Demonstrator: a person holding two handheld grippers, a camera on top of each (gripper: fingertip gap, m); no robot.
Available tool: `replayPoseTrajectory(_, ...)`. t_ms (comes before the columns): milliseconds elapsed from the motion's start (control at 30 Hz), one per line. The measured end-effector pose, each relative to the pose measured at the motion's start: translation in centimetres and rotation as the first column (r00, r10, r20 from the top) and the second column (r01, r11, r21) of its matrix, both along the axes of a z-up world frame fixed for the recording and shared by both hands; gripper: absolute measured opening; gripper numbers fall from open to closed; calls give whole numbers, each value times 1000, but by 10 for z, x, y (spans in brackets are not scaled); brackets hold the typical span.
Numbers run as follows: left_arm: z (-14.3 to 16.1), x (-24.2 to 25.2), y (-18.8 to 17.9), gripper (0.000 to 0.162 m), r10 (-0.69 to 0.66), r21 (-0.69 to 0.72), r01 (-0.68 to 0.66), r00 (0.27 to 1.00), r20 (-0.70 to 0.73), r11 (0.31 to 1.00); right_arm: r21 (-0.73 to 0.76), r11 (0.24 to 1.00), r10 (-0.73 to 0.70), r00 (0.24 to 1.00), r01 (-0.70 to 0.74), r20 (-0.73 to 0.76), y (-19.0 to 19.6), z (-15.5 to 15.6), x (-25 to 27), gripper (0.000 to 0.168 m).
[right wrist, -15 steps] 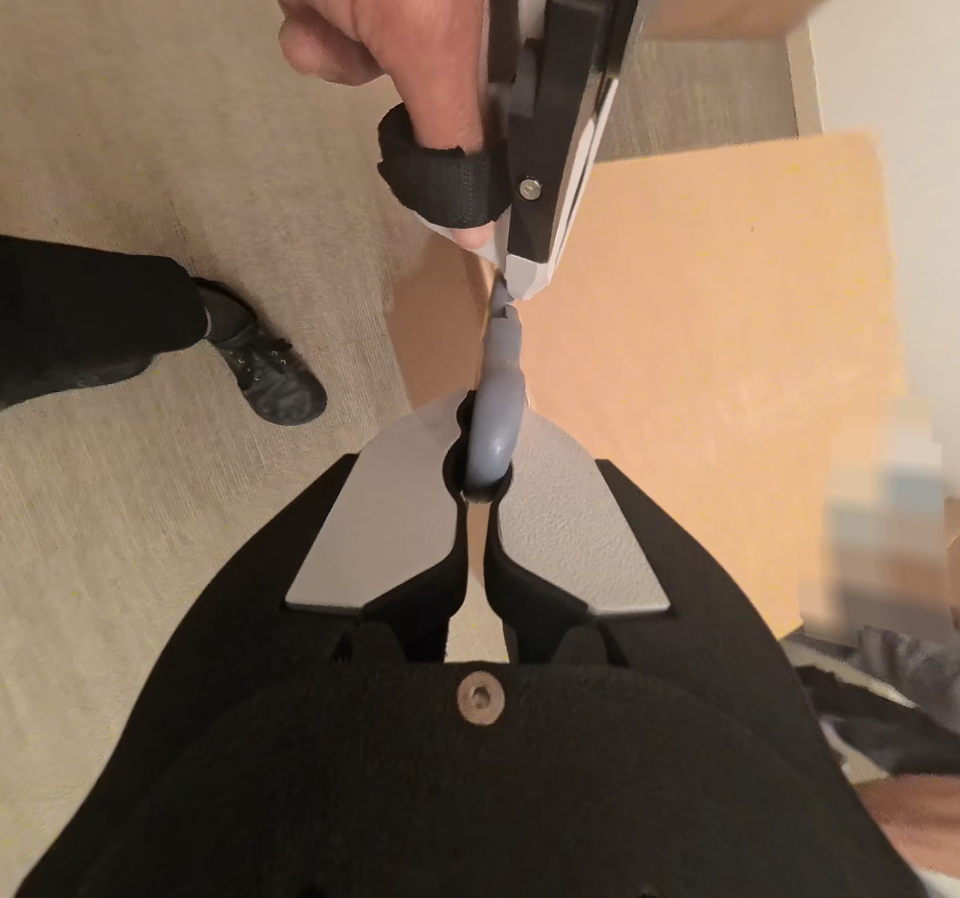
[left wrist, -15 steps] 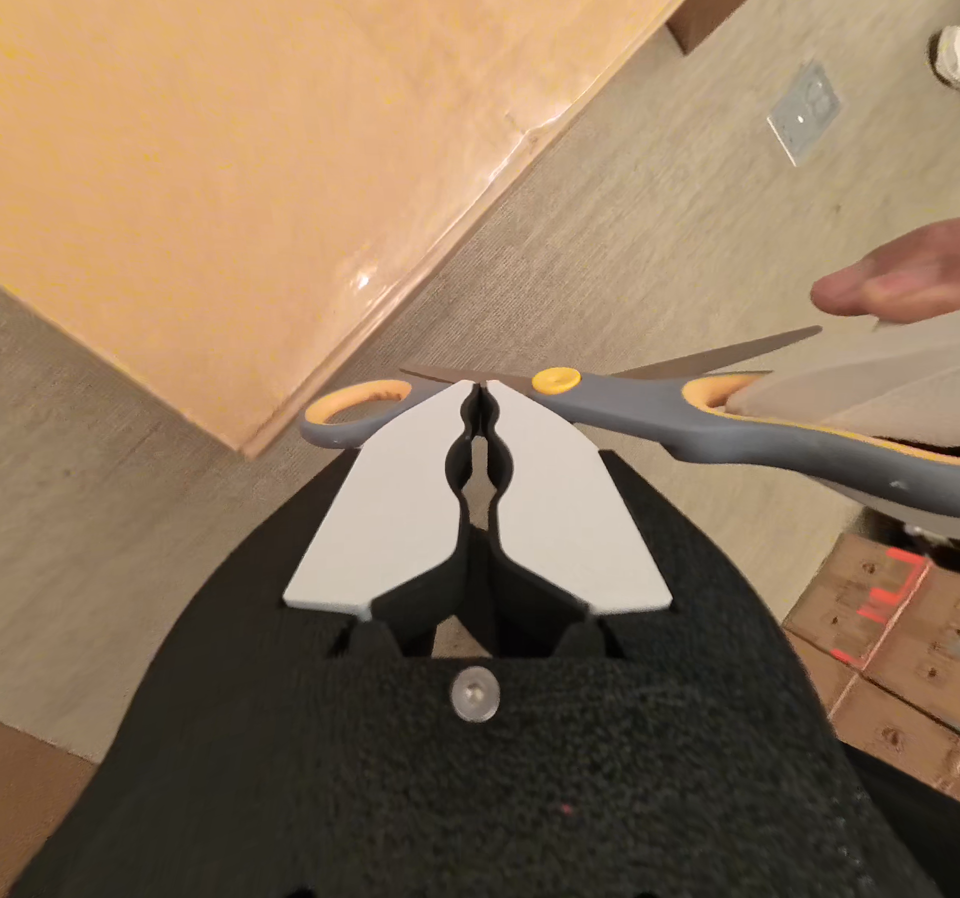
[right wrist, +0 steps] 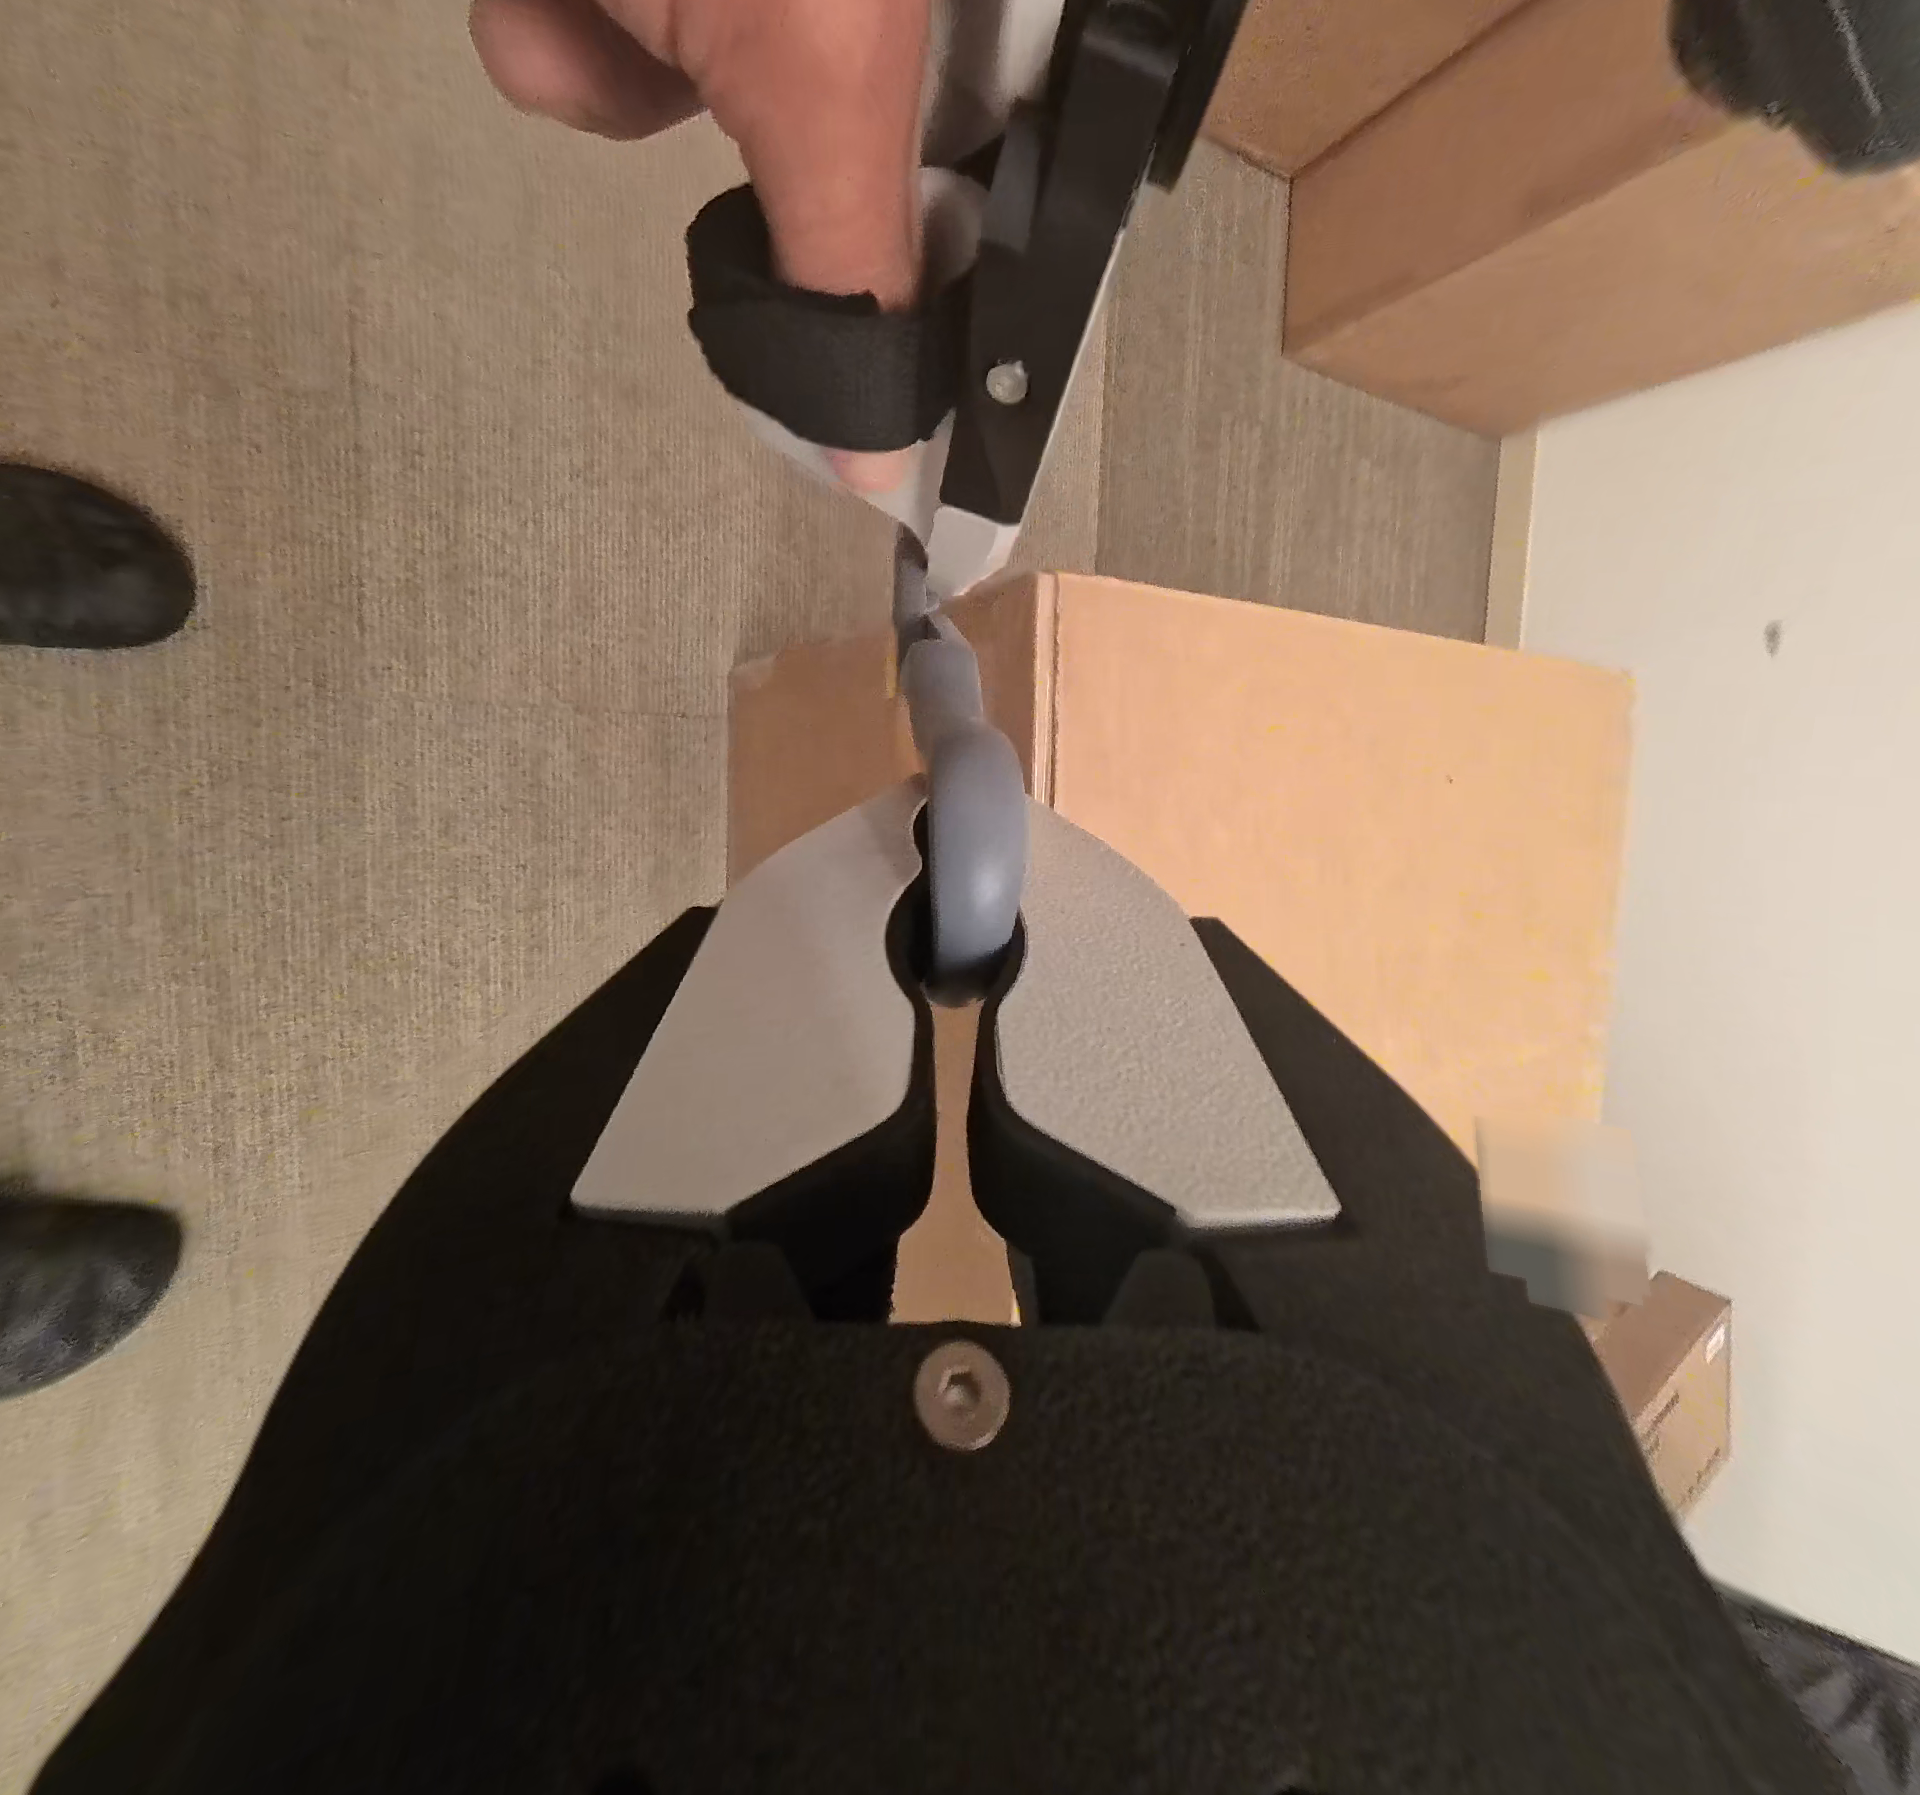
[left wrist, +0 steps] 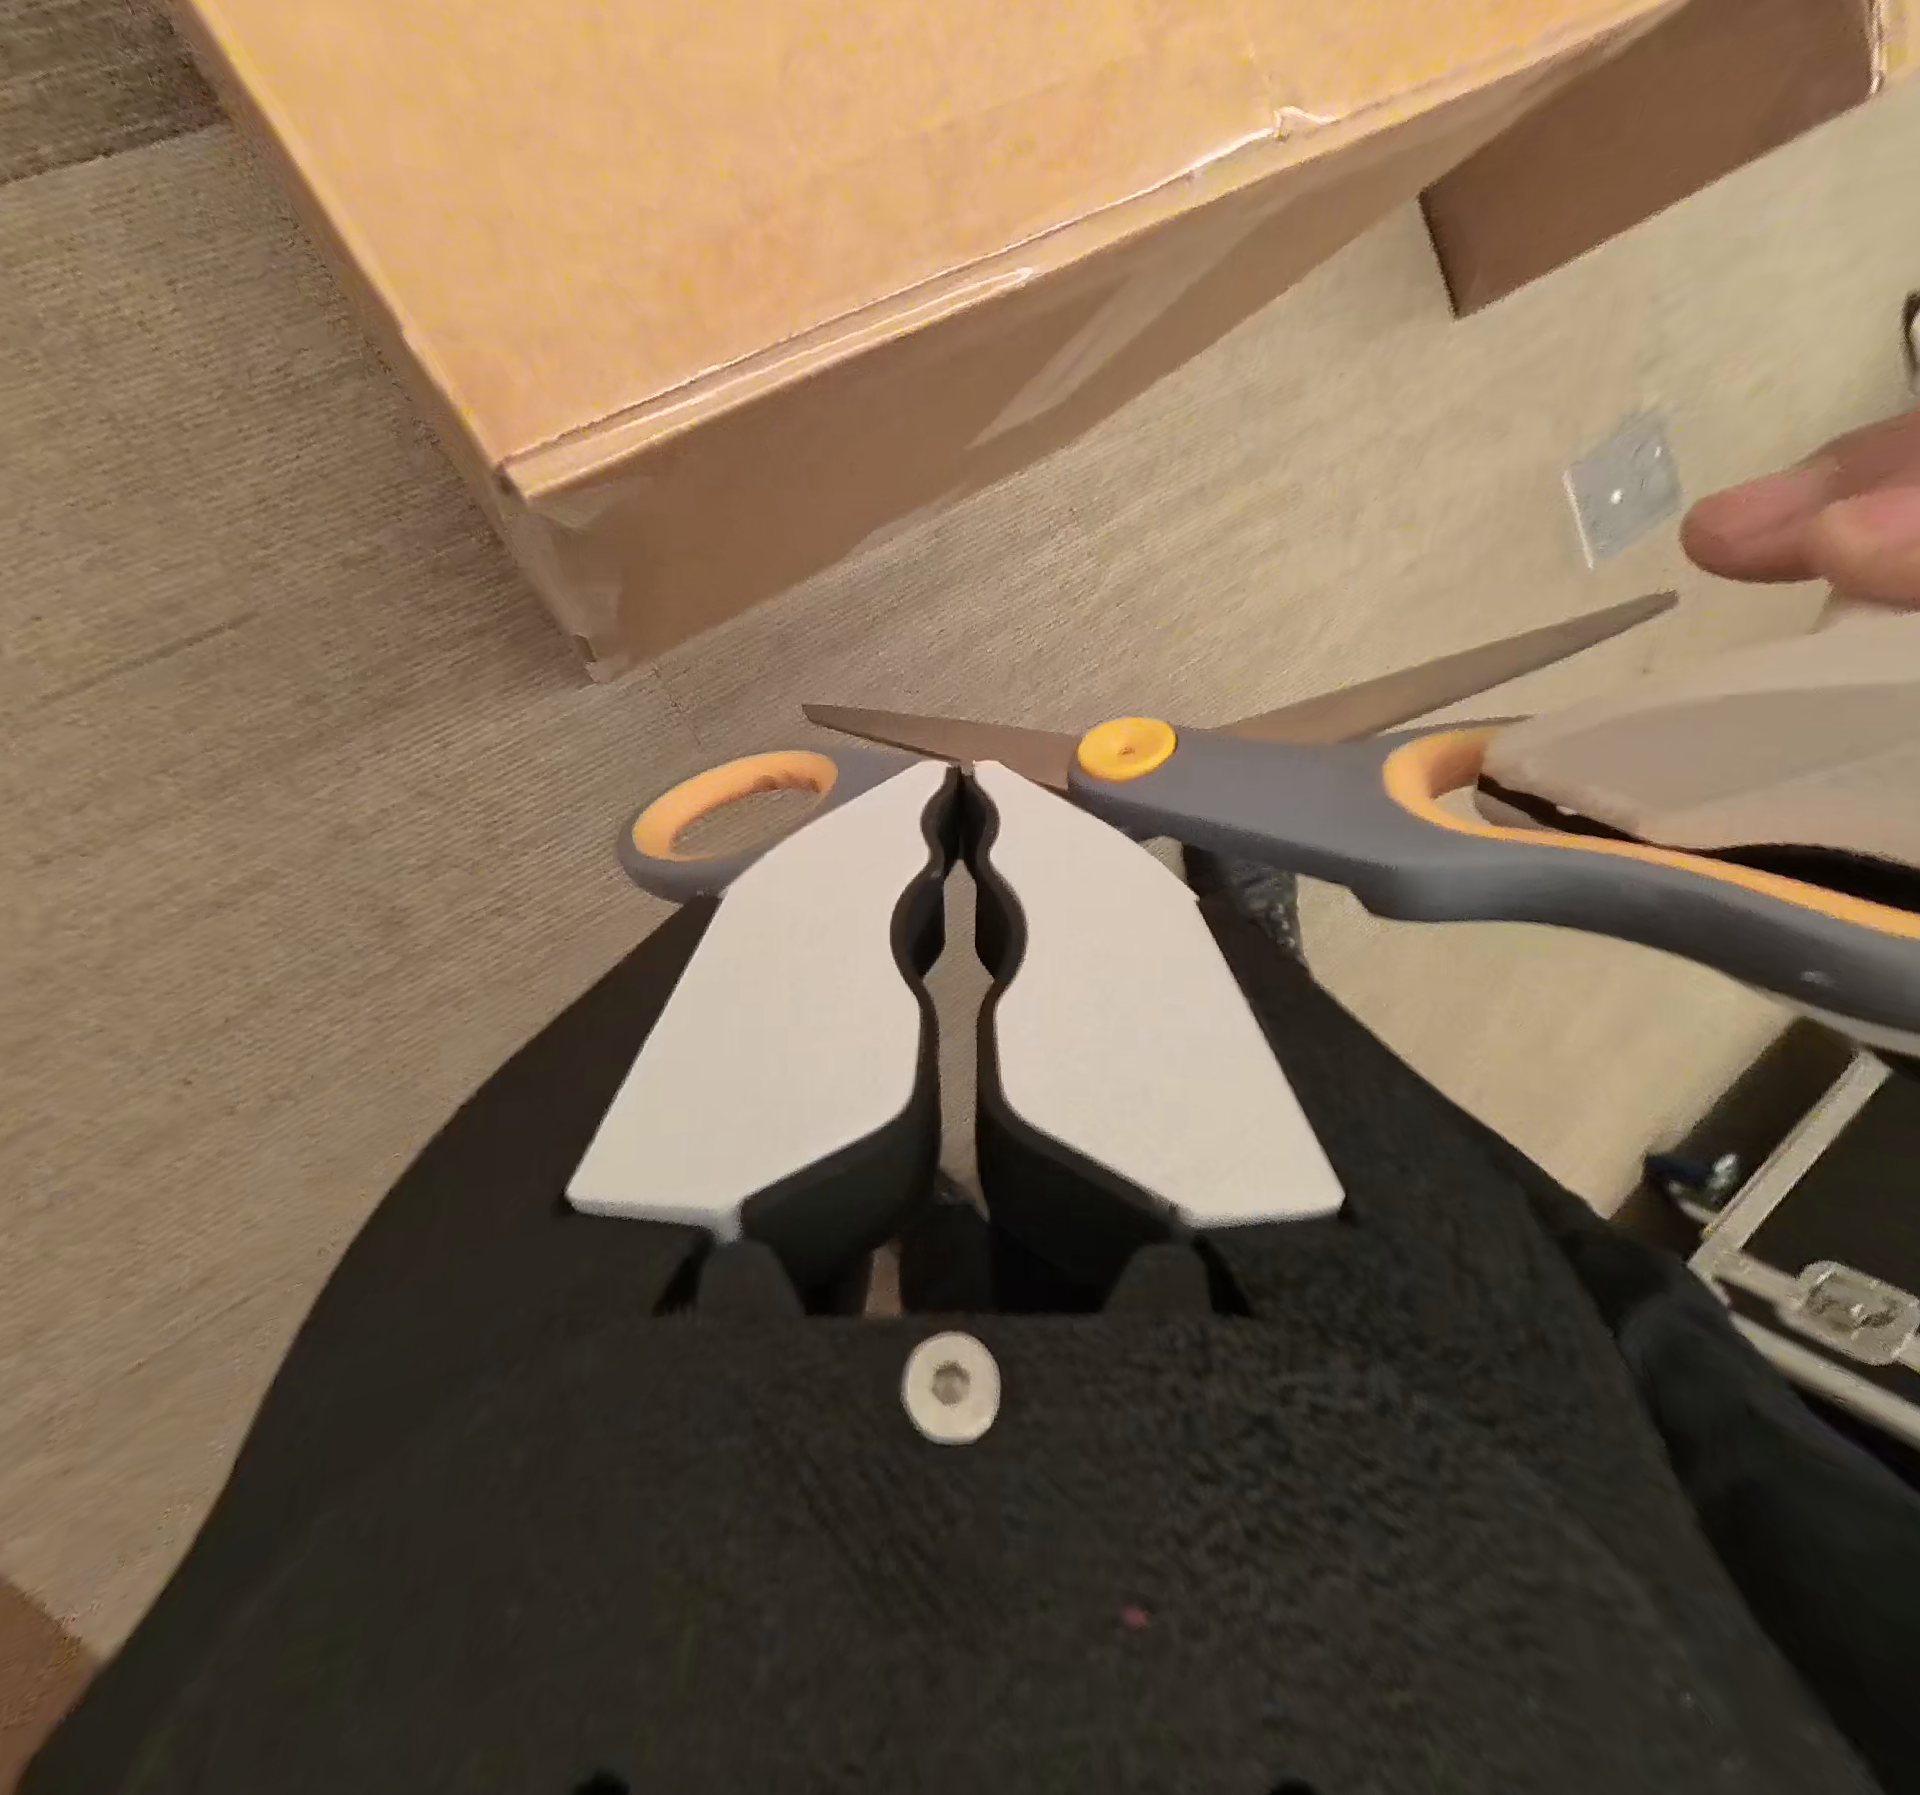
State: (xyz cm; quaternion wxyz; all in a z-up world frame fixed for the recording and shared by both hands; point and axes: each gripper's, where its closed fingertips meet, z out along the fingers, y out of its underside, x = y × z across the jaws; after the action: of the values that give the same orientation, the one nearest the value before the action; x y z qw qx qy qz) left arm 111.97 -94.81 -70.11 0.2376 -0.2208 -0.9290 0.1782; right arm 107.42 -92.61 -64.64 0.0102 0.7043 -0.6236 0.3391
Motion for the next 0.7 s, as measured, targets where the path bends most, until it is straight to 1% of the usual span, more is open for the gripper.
replayPoseTrajectory(167, -20, 6, 2, 0, 97, -16, -97, 995, 9, 995, -39, 995, 94, 996, -94, 2, 0, -21, 0, 0)
replayPoseTrajectory(267, -24, 5, 5, 0, 146, -30, -145, 989, 9, 989, -107, 977, 182, 983, -184, -27, 1, -34, -2, 0)
replayPoseTrajectory(333, -27, 2, 7, 0, 174, -23, -174, 985, 10, 985, -174, 952, 243, 968, -251, -66, 1, -40, -5, 0)
replayPoseTrajectory(467, -38, -5, 8, 0, 178, -18, -177, 982, 58, 984, -245, 912, 317, 944, -329, -87, 1, -45, -11, 0)
replayPoseTrajectory(700, -30, -8, -2, 0, 167, -84, -159, 980, 106, 984, -358, 838, 397, 910, -412, -120, -4, -38, -18, 0)
